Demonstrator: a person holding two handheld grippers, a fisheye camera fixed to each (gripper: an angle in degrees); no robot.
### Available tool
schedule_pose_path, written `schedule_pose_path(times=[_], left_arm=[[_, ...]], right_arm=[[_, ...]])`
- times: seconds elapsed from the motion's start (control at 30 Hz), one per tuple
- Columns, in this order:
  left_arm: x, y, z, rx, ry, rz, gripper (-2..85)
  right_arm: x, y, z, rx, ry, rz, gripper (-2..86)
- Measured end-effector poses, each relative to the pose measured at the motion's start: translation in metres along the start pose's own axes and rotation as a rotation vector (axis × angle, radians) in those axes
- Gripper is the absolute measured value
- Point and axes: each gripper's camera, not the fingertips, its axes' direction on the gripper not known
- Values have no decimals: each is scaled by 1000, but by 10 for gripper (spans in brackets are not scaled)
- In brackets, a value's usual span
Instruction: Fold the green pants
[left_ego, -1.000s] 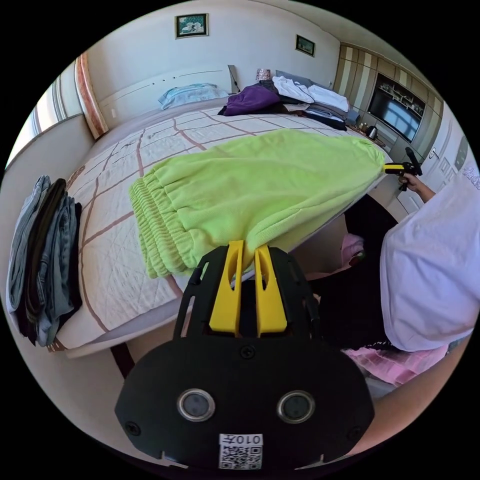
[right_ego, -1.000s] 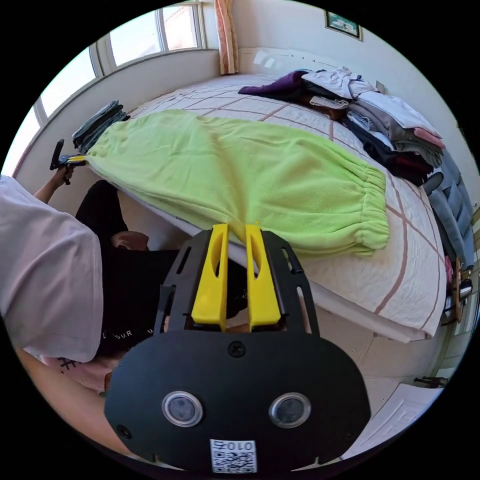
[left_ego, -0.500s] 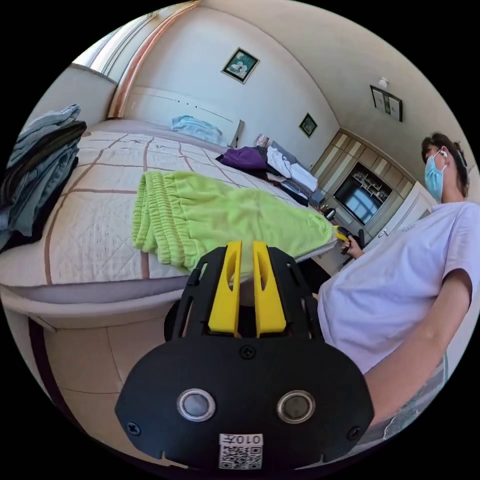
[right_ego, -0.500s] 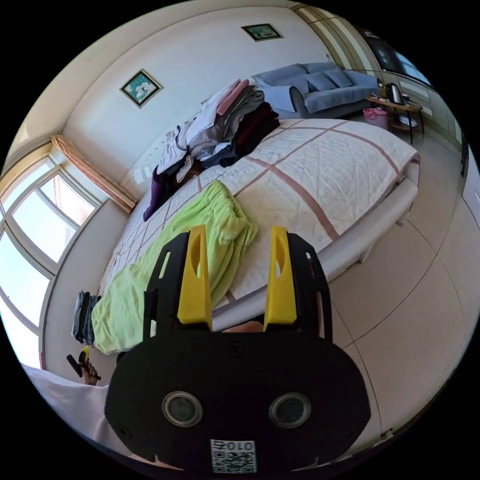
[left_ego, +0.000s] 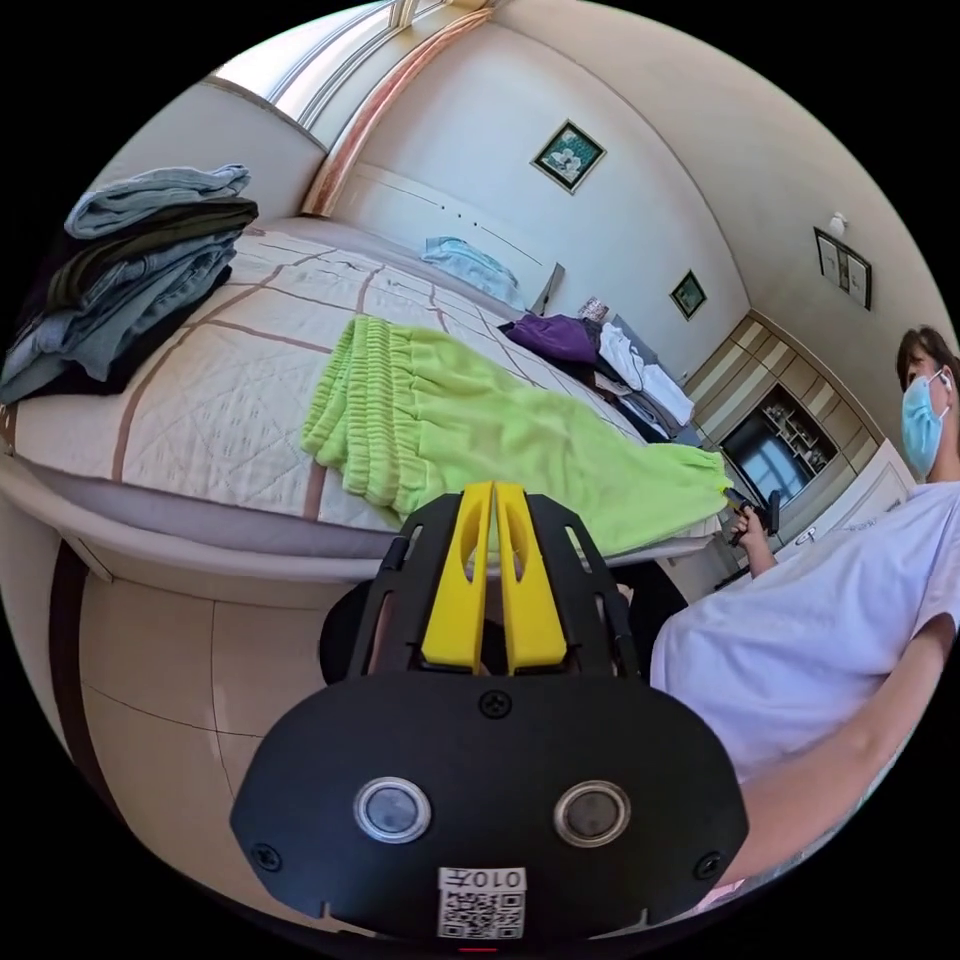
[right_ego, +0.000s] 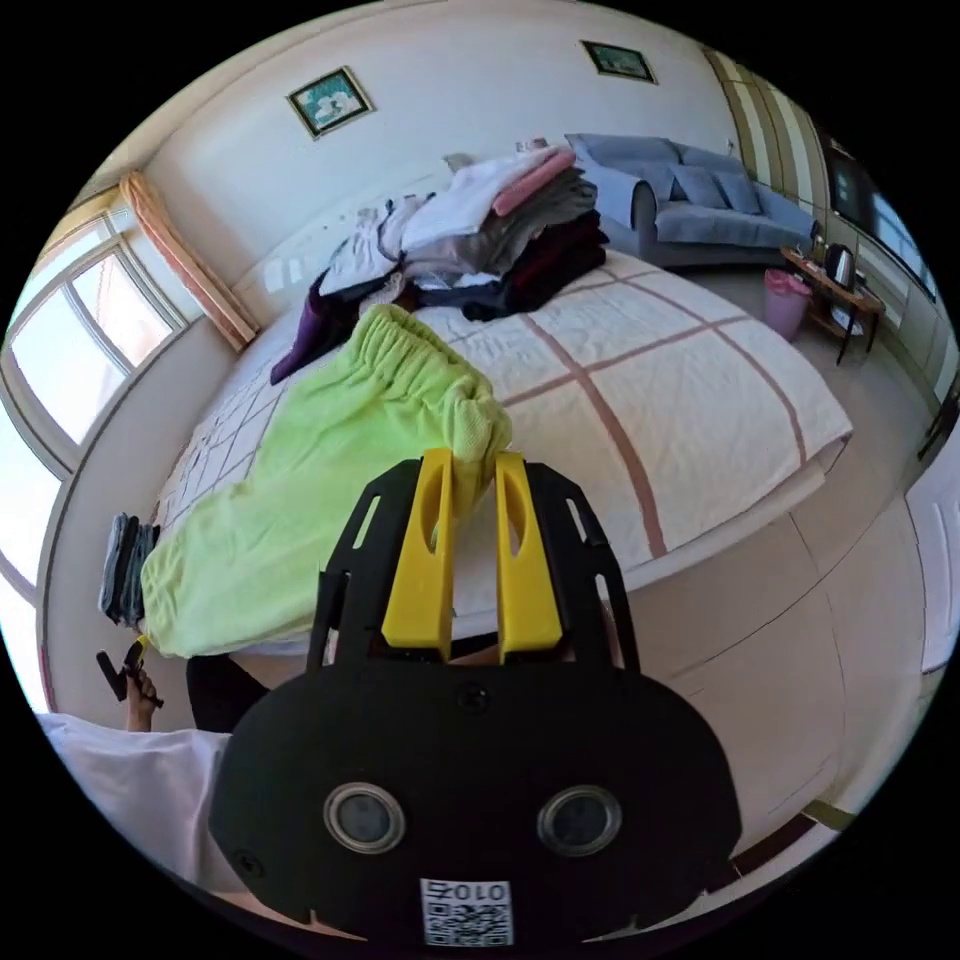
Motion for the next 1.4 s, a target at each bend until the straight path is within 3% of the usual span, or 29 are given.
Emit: schedule_pose_path(times=[0.23,0.33,0.4,0.47,0.6,0.77,0.93,1.07,1.2,1.3,1.4], left_arm=[[-5,-11,11,-43,-9,-19,17],[1,-21,-7,-22,-46,19,36],[5,-32,-20,-12,-126,19,52],[6,-52,-28,-26,-209,6,70],[-6,-118,-25,-51,-302,-23,116],[-48,-155,17,-211,-138,-118,140],[-66,-160,27,-265,-108,-146,142],[-66,-153,12,-271,-66,-130,142],[-15,-106,-36,-129,-239,-61,139],[-3,-58,-41,-129,-302,-129,136],[-11,-23,-37,-73,-248,-234,132]], right_arm=[[-7,4,13,29,-20,77,95],[-29,4,-17,133,82,104,127],[-66,-2,-37,228,79,-2,131],[-147,-23,-40,268,-34,-271,133],[-290,-59,9,137,-294,-667,131],[-464,-77,94,-83,-482,-890,129],[-571,-53,138,-232,-473,-1066,134],[-641,-20,153,-288,-484,-1274,149],[-719,0,153,-251,-503,-1530,161],[-799,12,162,-260,-504,-1711,162],[-876,22,182,-323,-540,-1783,161]])
